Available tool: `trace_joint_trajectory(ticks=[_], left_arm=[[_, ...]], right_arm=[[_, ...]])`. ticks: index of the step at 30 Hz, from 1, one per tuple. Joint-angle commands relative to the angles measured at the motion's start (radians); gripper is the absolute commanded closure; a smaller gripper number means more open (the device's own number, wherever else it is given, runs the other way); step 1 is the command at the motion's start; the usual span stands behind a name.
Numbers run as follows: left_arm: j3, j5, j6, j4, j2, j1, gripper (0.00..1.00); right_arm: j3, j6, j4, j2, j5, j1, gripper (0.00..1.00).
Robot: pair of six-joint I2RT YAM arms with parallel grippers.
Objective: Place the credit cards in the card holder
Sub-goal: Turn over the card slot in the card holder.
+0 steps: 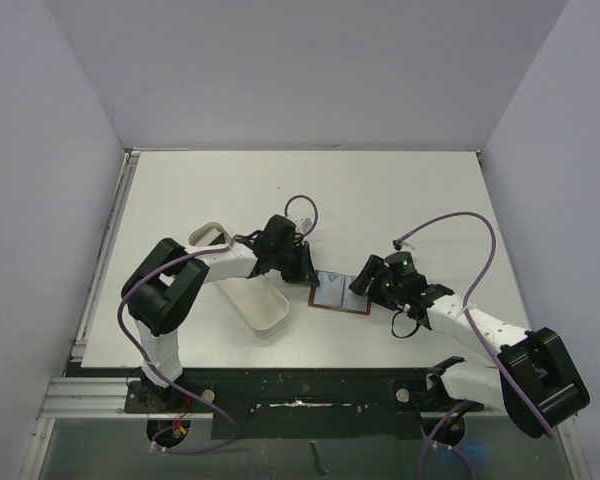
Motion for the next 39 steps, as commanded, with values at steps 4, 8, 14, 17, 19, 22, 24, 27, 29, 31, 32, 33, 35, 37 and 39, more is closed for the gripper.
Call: trace_joint_trajectory(ticks=[4,8,14,17,19,22,24,27,29,31,32,33,35,37,39], left_arm=[[0.048,-0.002,0.019,0.012,-0.004,-0.006,1.0],[0.048,0.0,0.018,0.015,-0.003,-0.007,1.0],[0.044,0.004,0.014,0.022,0.003,-0.008,1.0],[0.045,0.006,0.011,0.026,0.004,-0.009,1.0],[0.043,0.006,0.011,0.029,0.007,-0.01,1.0],[0.04,0.004,0.011,0.03,0.014,-0.01,1.0],[0.039,0.005,0.011,0.033,0.023,-0.01,1.0],[0.036,0.006,0.01,0.038,0.033,-0.011,1.0],[0.036,0.006,0.011,0.038,0.04,-0.01,1.0],[0.036,0.006,0.011,0.038,0.046,-0.01,1.0],[0.035,0.006,0.012,0.038,0.046,-0.01,1.0],[0.034,0.006,0.013,0.039,0.049,-0.01,1.0],[0.034,0.008,0.012,0.041,0.051,-0.011,1.0],[0.034,0.009,0.013,0.041,0.054,-0.01,1.0],[0.035,0.009,0.013,0.043,0.055,-0.01,1.0]], right_arm=[[-0.006,-0.002,0.065,0.019,-0.006,-0.006,0.39],[-0.007,-0.002,0.091,0.032,-0.025,-0.008,0.39],[-0.015,-0.007,0.127,0.022,-0.055,-0.008,0.4],[-0.023,-0.01,0.15,-0.001,-0.071,-0.007,0.4],[-0.029,-0.014,0.174,-0.015,-0.086,-0.007,0.4],[-0.027,-0.02,0.192,-0.015,-0.103,-0.008,0.4],[-0.026,-0.026,0.208,-0.009,-0.126,-0.008,0.4],[-0.025,-0.025,0.232,0.003,-0.151,-0.006,0.39],[-0.028,-0.024,0.248,0.004,-0.166,-0.006,0.39],[-0.029,-0.026,0.258,0.002,-0.174,-0.006,0.39],[-0.031,-0.027,0.265,0.002,-0.181,-0.005,0.39],[-0.03,-0.028,0.273,0.001,-0.191,-0.006,0.39],[-0.032,-0.029,0.294,0.003,-0.211,-0.006,0.39],[-0.033,-0.029,0.309,0.007,-0.228,-0.004,0.39],[-0.033,-0.03,0.324,0.013,-0.242,-0.005,0.39]])
